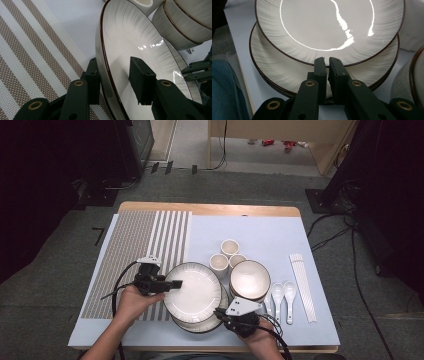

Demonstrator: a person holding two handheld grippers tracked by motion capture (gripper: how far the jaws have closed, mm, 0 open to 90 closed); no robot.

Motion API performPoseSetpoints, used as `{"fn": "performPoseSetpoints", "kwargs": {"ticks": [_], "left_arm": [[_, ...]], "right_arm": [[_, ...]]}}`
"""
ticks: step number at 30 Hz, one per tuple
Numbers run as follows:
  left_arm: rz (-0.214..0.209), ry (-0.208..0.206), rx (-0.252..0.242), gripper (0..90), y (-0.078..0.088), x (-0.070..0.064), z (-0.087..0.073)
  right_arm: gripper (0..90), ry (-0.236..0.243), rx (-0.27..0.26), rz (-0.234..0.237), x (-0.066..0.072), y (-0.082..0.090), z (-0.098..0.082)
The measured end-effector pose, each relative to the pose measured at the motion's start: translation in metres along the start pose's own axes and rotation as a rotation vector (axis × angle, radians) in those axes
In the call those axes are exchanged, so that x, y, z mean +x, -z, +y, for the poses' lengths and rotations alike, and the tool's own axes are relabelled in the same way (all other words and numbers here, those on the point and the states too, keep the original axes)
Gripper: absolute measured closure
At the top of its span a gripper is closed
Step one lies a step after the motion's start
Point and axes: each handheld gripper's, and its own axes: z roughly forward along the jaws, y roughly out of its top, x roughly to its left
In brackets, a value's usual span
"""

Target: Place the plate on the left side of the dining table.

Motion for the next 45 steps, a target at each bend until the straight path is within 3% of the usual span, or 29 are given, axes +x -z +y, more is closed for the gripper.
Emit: {"fn": "performPoseSetpoints", "kwargs": {"ticks": [3,5,8,12,15,24,27,30,36,41,42,45], "left_arm": [[0.019,-0.015,-0.009,62.1,0.000,-0.003,-0.001],[0.010,-0.018,-0.010,62.8,0.001,-0.003,0.000],[-0.027,0.031,0.010,64.4,0.001,0.000,0.003],[-0.034,0.042,0.018,64.7,0.001,0.000,0.004],[-0.062,0.077,0.024,66.6,0.001,0.001,0.006],[-0.066,0.059,0.018,65.5,0.002,-0.006,0.008],[-0.064,0.058,0.020,69.5,0.003,-0.007,0.009],[-0.069,0.076,0.030,69.7,0.004,-0.005,0.010],[-0.115,0.191,0.055,75.2,0.007,0.003,0.012],[-0.129,0.207,0.065,76.9,0.008,0.006,0.012],[-0.147,0.226,0.068,77.6,0.009,0.008,0.011],[-0.165,0.252,0.070,78.4,0.010,0.012,0.010]], "right_arm": [[84.3,-0.004,-0.002,-0.001,-0.001,0.000,0.000],[84.2,-0.006,-0.001,-0.001,-0.001,0.000,-0.001],[83.3,-0.006,-0.004,-0.005,-0.002,-0.002,-0.001],[83.1,-0.004,-0.008,-0.005,-0.003,-0.004,-0.001],[82.7,-0.009,-0.013,-0.005,-0.004,-0.004,-0.002],[82.2,-0.010,-0.023,-0.011,-0.006,-0.008,-0.003],[82.0,-0.002,-0.022,-0.013,-0.006,-0.009,-0.003],[81.7,-0.004,-0.027,-0.012,-0.006,-0.010,-0.003],[78.1,0.004,-0.031,-0.001,-0.006,-0.010,-0.003],[70.6,0.025,-0.030,-0.003,-0.005,-0.009,-0.002],[69.4,0.025,-0.031,-0.005,-0.005,-0.009,-0.002],[66.7,-0.007,-0.036,0.010,-0.009,-0.007,-0.003]]}}
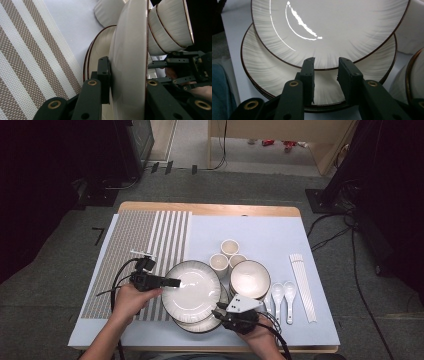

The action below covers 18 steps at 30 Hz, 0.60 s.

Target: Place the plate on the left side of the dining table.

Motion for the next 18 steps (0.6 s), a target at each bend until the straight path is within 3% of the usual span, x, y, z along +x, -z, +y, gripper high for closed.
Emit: {"fn": "performPoseSetpoints", "kwargs": {"ticks": [8,18], "left_arm": [[-0.024,0.067,0.020,78.8,0.000,0.008,-0.002],[-0.049,0.103,0.033,79.0,0.003,0.014,-0.004]], "right_arm": [[60.4,0.007,0.001,0.027,0.001,0.000,0.002],[57.3,-0.011,-0.018,0.049,0.001,0.007,0.010]]}}
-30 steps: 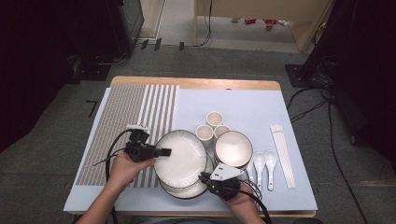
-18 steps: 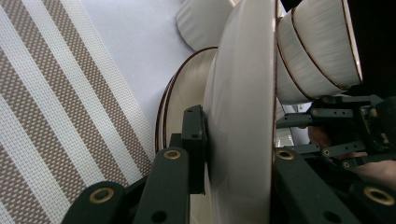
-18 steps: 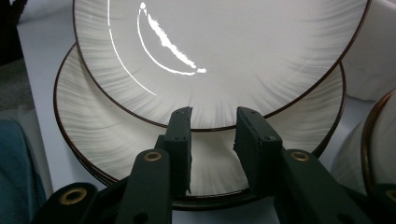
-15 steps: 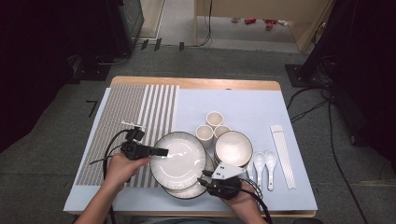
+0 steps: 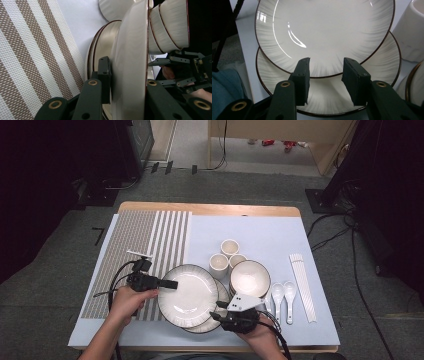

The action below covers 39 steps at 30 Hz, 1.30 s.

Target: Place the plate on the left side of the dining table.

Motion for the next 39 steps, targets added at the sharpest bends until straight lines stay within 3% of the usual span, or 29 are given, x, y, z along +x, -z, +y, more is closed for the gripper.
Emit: {"fn": "performPoseSetpoints", "kwargs": {"ticks": [11,21,26,29,39], "left_arm": [[-0.011,0.018,-0.012,79.2,0.009,0.003,0.008],[-0.024,0.023,-0.003,79.3,0.005,0.002,0.015],[-0.043,0.045,-0.007,79.3,0.006,0.007,0.019],[-0.044,0.051,-0.010,79.3,0.006,0.007,0.022],[-0.041,0.054,-0.023,79.4,0.013,0.010,0.023]], "right_arm": [[52.7,-0.011,-0.029,0.025,0.002,0.008,0.009],[51.3,-0.022,-0.054,0.009,0.004,0.020,0.013],[50.2,-0.018,-0.065,0.006,0.004,0.024,0.017],[50.7,0.004,-0.057,-0.014,0.004,0.027,0.019],[52.1,-0.006,-0.044,0.003,0.004,0.033,0.027]]}}
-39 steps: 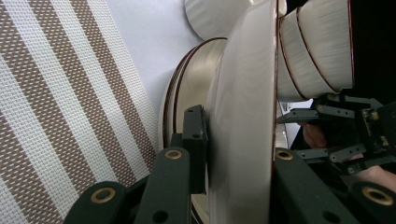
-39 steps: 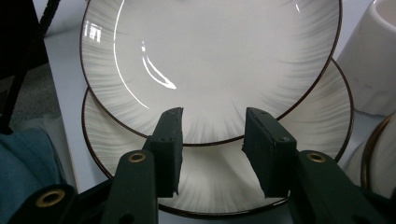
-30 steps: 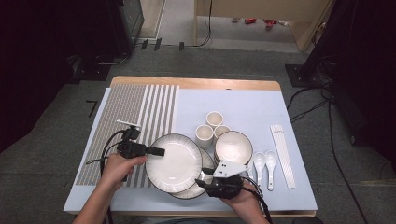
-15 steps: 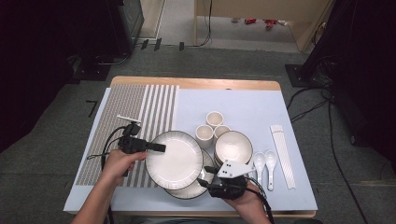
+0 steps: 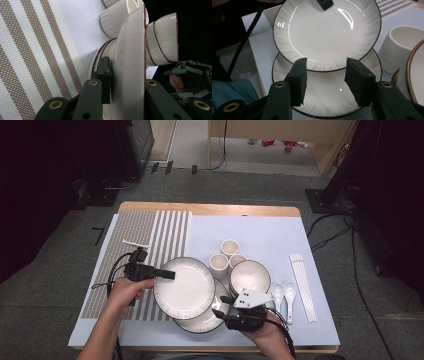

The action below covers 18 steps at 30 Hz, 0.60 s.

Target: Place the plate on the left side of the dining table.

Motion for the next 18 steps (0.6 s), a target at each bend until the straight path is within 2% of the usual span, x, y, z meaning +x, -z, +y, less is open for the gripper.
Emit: {"fn": "performPoseSetpoints", "kwargs": {"ticks": [7,18], "left_arm": [[-0.027,0.017,-0.011,79.4,0.0029,0.0005,0.0003],[-0.038,0.036,-0.022,79.5,0.0074,0.0034,0.0020]], "right_arm": [[52.4,-0.011,-0.008,-0.007,-0.0015,0.0062,0.0034],[52.4,-0.014,0.001,-0.004,0.0006,0.0051,0.0064]]}}
